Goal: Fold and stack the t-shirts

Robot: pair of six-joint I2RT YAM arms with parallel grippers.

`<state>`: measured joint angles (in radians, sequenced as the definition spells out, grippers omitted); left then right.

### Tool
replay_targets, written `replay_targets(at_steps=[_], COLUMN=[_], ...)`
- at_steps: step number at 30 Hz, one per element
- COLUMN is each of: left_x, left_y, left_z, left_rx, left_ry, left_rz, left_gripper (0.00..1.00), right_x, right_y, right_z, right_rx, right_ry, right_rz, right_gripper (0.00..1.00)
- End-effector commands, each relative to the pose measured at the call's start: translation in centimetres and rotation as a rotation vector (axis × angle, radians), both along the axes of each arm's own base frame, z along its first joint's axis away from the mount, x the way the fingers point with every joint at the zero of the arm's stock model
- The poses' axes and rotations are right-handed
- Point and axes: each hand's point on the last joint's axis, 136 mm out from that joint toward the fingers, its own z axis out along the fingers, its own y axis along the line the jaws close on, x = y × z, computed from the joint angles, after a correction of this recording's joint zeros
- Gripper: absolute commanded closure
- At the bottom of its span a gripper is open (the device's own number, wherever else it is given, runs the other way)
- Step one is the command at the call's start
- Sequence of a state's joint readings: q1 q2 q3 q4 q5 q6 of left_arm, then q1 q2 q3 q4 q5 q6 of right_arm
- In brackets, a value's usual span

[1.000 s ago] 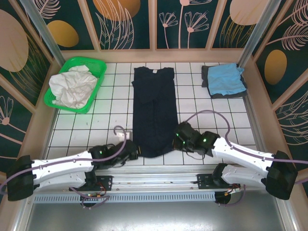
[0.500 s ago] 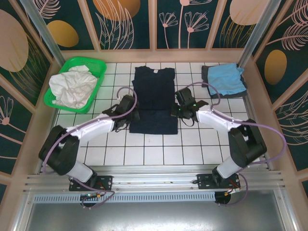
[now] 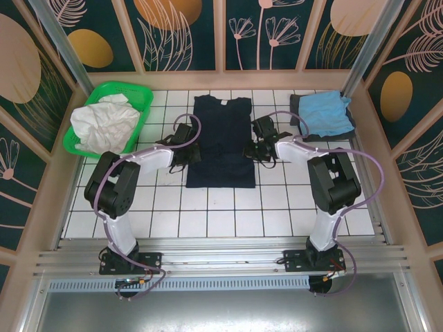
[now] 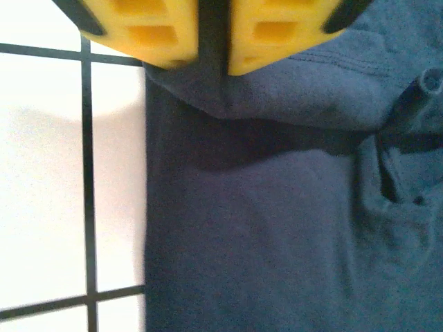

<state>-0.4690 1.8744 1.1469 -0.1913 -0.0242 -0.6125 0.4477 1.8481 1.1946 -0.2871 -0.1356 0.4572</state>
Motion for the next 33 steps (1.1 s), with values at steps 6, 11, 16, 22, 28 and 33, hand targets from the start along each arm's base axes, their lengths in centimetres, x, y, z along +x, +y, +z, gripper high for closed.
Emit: replay_targets(at_steps=[6, 11, 16, 22, 28, 33], left_x=[2.6, 3.3, 2.5, -2.0, -7.6, -9.7], left_y=[0.4, 0.9, 1.4, 0.3, -0.4, -0.3], left_z=[1.6, 3.8, 6.7, 8.8, 4.4, 1.0], left_rx=[0.051, 0.080, 0.065, -0.129, -0.216, -0.179], left_ry=[-0.009, -0.051, -0.117, -0.188, -0.095, -0.017], left_rz=[-0.010, -0.009, -0.014, -0.088, -0.139, -0.152], left_gripper=[0.40, 0.31, 0.25, 0.24, 0.28, 0.29], right_x=[3.1, -0.7, -6.6, -4.8, -2.7, -0.7], right_y=[-0.2, 1.4, 5.7, 5.0, 6.0, 5.9], right_z=[3.7, 5.6, 2.2, -1.1, -2.2, -2.2], right_rx=[-0.019, -0.038, -0.007, -0.158, -0.200, -0.275], right_ry=[-0.098, -0.182, -0.135, -0.109, -0.100, -0.108], right_rz=[-0.014, 0.022, 0.155, 0.120, 0.135, 0.127], right_gripper=[0.61, 0.59, 0.64, 0.71, 0.72, 0.72])
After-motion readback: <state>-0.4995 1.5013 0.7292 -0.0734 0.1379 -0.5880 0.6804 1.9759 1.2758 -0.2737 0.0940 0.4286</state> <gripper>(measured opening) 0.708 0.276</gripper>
